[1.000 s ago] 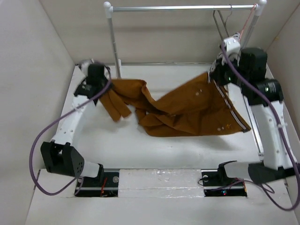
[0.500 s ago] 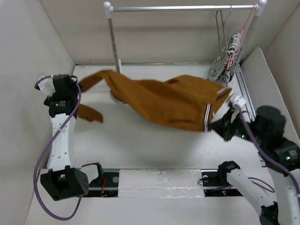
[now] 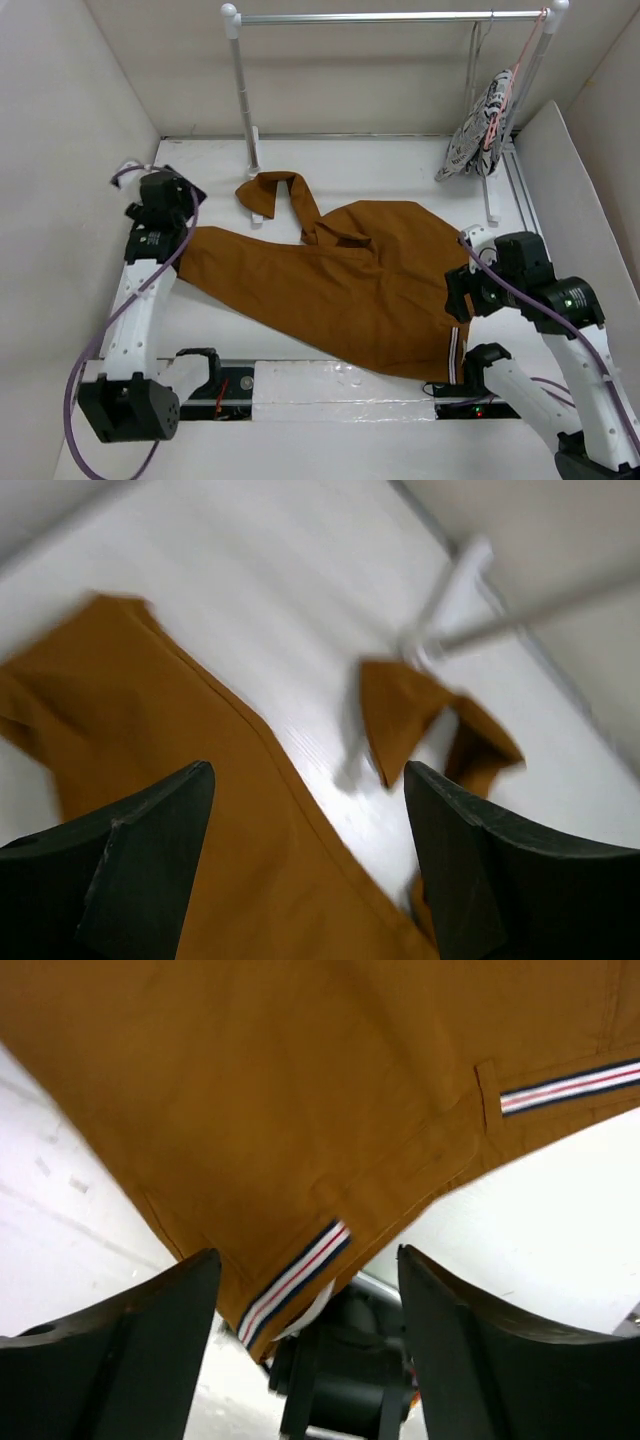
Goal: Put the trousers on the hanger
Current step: Flatten out the trousers at the center of the board.
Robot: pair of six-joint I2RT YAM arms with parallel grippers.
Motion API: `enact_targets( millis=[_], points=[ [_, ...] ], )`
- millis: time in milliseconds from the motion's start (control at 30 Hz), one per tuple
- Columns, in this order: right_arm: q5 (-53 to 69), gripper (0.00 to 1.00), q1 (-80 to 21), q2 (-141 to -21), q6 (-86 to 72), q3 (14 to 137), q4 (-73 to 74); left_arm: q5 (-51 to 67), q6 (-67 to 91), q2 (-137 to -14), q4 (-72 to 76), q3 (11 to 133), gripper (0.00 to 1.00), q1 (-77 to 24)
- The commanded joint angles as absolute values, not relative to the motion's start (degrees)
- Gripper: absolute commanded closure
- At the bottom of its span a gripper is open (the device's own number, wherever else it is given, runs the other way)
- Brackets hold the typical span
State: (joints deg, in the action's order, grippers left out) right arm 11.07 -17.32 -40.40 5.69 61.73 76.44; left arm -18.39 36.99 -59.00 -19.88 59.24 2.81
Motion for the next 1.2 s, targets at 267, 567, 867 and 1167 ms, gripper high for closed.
enact_targets(
  millis=[267, 567, 867, 1167],
  points=[
    [3.7, 0.25, 2.1, -56.2, -3.9, 50.0, 35.7, -13.8, 35.8, -78.3, -12.6, 62.5, 0.27, -39.6],
    [8.1, 0.2, 25.9, -76.4, -5.0, 49.7, 24.6, -5.5, 35.8, -78.5, -8.4, 49.4, 0.26, -40.3],
    [15.4, 0.24, 28.6, -93.2, -6.0, 53.6, 20.1, 1.7, 41.9, -79.4, -5.1, 38.5, 0.26, -39.7],
    [20.7, 1.0, 29.7, -88.9, -10.6, 53.3, 13.5, 10.7, 45.9, -81.0, -1.1, 32.3, 0.29, -37.0]
  ],
)
